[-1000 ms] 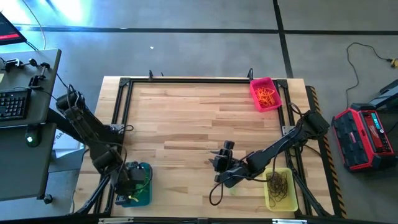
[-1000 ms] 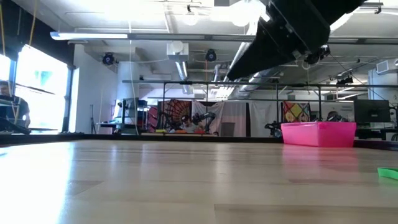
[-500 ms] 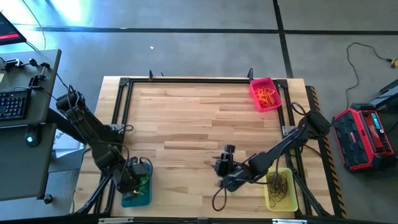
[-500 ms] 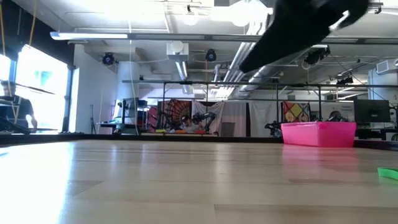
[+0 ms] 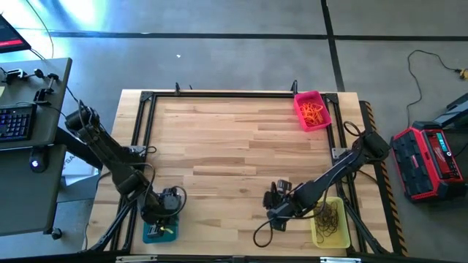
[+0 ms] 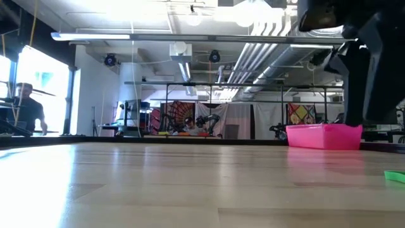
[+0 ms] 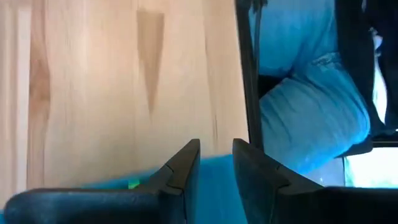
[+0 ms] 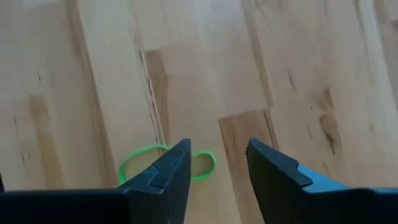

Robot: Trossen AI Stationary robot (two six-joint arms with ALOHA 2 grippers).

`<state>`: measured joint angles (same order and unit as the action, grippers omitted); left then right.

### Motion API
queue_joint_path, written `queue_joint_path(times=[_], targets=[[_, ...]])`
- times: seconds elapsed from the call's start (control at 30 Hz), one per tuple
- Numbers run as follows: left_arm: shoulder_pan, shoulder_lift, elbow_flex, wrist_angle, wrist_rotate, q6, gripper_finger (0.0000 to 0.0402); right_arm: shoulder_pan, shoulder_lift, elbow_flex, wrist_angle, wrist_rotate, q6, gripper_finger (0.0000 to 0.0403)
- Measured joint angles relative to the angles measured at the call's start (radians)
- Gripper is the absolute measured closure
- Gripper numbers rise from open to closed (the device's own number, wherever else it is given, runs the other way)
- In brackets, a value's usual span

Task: Sort rubber bands into baskets
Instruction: Put the green rubber band into the blue bin

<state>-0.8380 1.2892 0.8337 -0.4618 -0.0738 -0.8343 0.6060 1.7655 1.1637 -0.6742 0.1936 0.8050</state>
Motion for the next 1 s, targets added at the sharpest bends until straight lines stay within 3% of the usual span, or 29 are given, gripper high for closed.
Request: queue_joint_path(times=[0.6,0.73,0.9,1.0], targets=[[0.167,0.0,0.0,0.089,-0.009,0.262,0.0314,-0.024,0.117,-0.001,-0.022,-0.144,0.006,0.0266],[0.192,0.002,0.0,0.123,-0.008,0.299,0.0314,-0.035,0.12,-0.001,-0.026,-0.146,-0.002,0.0305],[0.223,0.027,0.0,0.168,-0.008,0.34,0.0314,-0.039,0.12,-0.001,-0.022,-0.159,-0.079,0.039],[0.246,0.063,0.0,0.192,-0.009,0.342,0.0314,-0.036,0.12,0.008,-0.025,-0.136,-0.105,0.0391]])
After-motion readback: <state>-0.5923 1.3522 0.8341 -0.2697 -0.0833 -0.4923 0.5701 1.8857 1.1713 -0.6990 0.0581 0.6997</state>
